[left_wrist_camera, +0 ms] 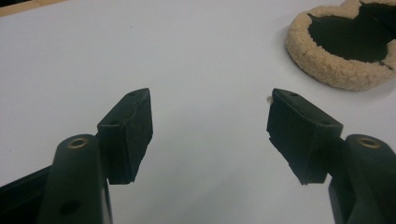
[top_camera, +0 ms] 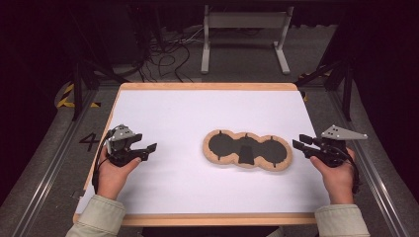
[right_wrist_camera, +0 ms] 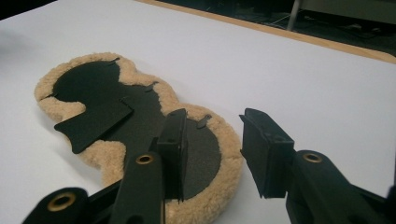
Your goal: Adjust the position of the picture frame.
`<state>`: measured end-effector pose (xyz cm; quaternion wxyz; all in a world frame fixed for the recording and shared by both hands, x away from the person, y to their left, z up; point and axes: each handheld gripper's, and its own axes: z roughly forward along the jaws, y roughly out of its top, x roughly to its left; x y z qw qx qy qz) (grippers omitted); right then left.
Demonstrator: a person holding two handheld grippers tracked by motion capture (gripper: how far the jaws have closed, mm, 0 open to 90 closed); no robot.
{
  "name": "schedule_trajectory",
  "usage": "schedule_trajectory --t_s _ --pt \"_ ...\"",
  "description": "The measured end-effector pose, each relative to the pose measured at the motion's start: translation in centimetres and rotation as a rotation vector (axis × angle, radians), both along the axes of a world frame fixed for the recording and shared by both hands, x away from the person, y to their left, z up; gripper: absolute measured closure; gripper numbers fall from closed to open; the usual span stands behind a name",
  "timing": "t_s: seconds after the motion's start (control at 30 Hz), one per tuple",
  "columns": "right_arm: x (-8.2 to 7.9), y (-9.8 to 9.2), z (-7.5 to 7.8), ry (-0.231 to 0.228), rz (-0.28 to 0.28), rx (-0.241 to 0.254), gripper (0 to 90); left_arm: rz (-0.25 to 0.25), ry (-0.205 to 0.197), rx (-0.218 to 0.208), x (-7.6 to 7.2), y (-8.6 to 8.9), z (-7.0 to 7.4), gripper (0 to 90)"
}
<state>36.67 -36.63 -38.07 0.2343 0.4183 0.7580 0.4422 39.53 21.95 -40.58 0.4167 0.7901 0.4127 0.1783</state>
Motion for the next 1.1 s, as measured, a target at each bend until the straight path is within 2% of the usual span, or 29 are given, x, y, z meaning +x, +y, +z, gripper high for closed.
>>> schedule_trajectory --t_s 0.17,0.87,1.1 --pt "-0.13 -0.18 0.08 0.001 -0.015 0.003 60.7 0.000 0.008 -0.006 0.12 0.02 0.03 31.3" --pt "-0.03 -0.09 0.24 -0.009 -0.008 -0.002 61.9 -0.008 0.004 -0.007 -0.05 -0.07 0.18 30.0" --pt "0.52 0.17 -0.17 0.015 -0.013 -0.007 63.6 -0.007 0.009 -0.006 0.03 -0.21 0.10 30.0"
